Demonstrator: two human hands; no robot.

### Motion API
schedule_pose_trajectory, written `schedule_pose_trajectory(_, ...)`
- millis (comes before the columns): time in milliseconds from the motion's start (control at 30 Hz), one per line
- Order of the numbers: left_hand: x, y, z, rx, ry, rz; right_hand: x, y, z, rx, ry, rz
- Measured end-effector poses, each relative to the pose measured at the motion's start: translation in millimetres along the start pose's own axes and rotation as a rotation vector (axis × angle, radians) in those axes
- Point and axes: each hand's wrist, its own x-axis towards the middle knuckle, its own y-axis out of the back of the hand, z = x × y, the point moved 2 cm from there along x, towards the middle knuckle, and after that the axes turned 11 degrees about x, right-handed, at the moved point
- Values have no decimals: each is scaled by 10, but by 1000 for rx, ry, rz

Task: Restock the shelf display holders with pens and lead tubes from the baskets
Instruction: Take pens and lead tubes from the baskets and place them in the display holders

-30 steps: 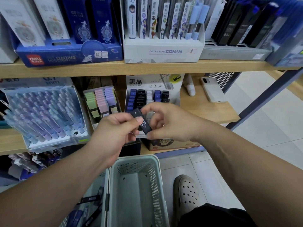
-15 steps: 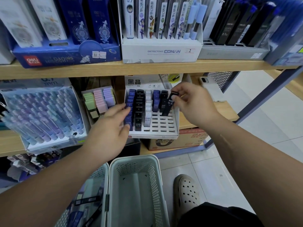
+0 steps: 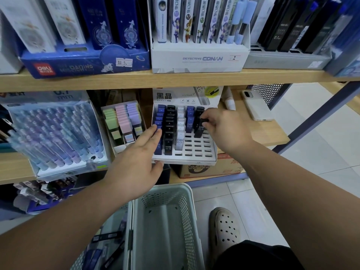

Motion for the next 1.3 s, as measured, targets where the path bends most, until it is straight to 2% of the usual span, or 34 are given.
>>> schedule_pose_trajectory(200,1,-31,-27,11,-10,-31,10,-59,-25,-40,6,-19)
schedule_pose_trajectory(267,-1,-8,-45,-77,-16,-40,1,-57,-60,-47,4,-25)
schedule_pose_trajectory(400,-53,180,-99,-263,-1,98,-63,37,-180,-80,61,65)
schedule_pose_trajectory(533,-295,346,-270,-255,24,208,-173,105,-399,-25,178,95)
schedule_pose_trajectory(667,-717,403,-630,-118,39,170,-416,-50,-703,33,247,-73)
schedule_pose_trajectory(767,-1124,318,-985,-60,165,112,-659,-300,-895,46,236,-188)
schedule_pose_trajectory(833,-1420,174,-1245,-76,279,43,-825,-528,-963,35,216,-333)
schedule_pose_trajectory(900,-1713,-4,-1491,-78,368,-77,-978,-833,-981,8,163,-555)
schedule_pose_trajectory(967,-1971,-165,-1685,-86,430,-196,-1149,-1200,-970,33,30,-746)
schedule_pose_trajectory(1033,-2140,-312,-1816,-64,452,-248,-1331,-1600,-933,122,-155,-824)
schedule_pose_trajectory(1167,-2184,-748,-1872,7,414,-315,-1746,-2367,-885,306,-498,-813)
schedule_pose_trajectory(1300,-1944,-1368,-1805,-187,524,-323,-1966,-2804,-816,431,-584,-604)
